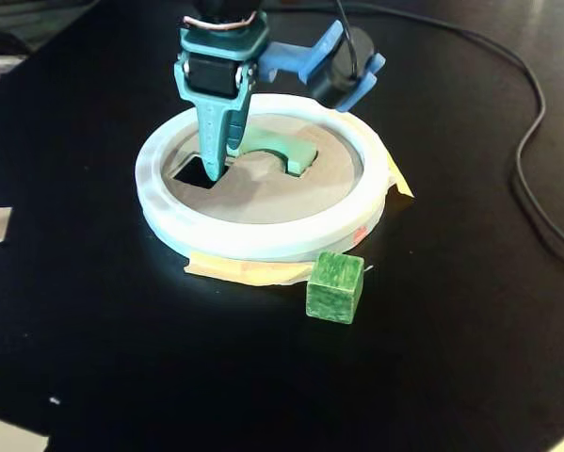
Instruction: Pick up the U shape block and drop it in corresponding U shaped hole
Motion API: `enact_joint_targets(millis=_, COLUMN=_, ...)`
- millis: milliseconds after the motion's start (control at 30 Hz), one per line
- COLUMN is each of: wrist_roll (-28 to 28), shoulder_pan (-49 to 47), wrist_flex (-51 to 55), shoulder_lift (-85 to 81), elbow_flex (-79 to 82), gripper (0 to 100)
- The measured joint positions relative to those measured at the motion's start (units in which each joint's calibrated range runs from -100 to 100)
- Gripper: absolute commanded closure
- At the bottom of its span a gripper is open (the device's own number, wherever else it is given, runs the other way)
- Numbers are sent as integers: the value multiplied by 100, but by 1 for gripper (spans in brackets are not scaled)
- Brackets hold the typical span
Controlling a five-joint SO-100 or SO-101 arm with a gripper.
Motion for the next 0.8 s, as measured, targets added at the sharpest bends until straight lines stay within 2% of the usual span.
enact_joint_targets(millis=233, wrist_roll=20, shoulder_pan=0, wrist_flex=0, shoulder_lift=0, elbow_flex=0, gripper=55)
enact_joint_targets(millis=400, wrist_roll=420, shoulder_pan=0, wrist_flex=0, shoulder_lift=-36, elbow_flex=0, gripper=56)
enact_joint_targets(millis=567, wrist_roll=1216, shoulder_pan=390, wrist_flex=48, shoulder_lift=-321, elbow_flex=0, gripper=57)
enact_joint_targets(millis=733, wrist_roll=2452, shoulder_pan=1109, wrist_flex=48, shoulder_lift=-606, elbow_flex=0, gripper=57)
enact_joint_targets(millis=800, wrist_roll=3233, shoulder_pan=1339, wrist_flex=58, shoulder_lift=-874, elbow_flex=0, gripper=57)
